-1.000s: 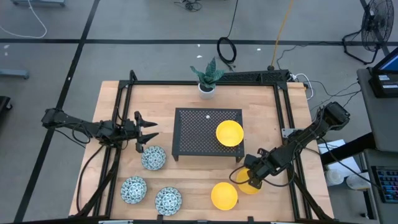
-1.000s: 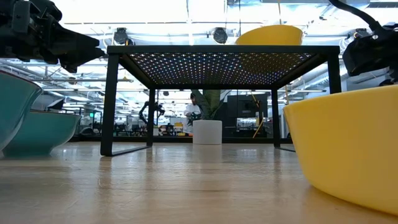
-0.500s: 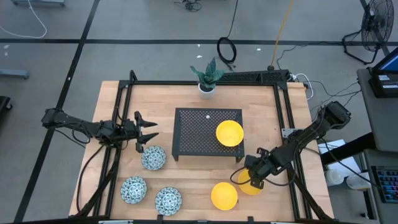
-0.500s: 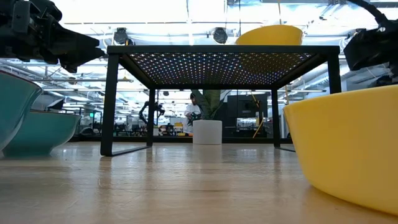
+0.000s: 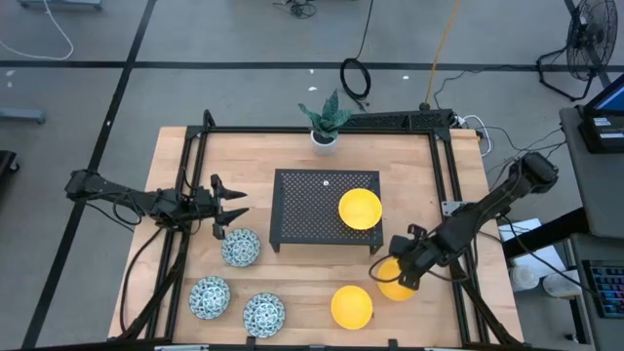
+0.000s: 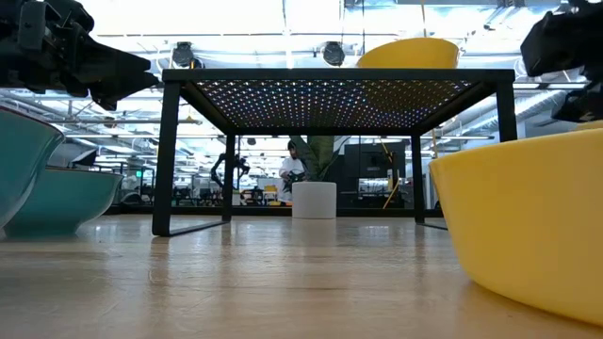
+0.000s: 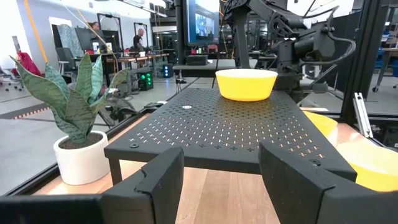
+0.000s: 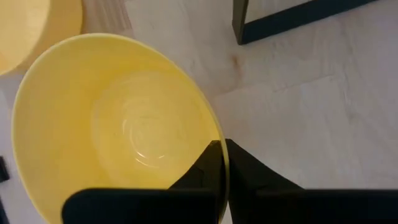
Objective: Pick & Place Mini bowls
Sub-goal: Stack the right yellow bowl on the yellow bowl on the shelf
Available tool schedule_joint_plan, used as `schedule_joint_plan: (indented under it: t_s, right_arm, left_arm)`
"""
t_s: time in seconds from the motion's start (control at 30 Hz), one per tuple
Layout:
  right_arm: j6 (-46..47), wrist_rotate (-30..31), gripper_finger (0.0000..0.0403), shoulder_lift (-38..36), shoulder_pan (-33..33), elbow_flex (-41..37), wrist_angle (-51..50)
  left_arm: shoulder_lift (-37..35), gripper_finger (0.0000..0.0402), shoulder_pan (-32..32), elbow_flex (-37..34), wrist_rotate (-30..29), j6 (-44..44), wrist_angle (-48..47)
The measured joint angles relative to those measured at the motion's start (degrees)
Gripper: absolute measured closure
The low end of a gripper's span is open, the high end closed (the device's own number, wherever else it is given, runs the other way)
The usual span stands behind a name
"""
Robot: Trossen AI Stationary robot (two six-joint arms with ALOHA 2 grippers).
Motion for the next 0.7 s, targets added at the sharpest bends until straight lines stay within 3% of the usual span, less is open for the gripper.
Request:
schedule_joint_plan:
  t_s: [0.7]
  right_arm:
    - [-3.69,-0.24,0.0403,-6.72,0.02,0.0,0.08]
  left_arm:
    - [0.0,0.019,-0.02,-0.02,0.0,-0.01,0.0]
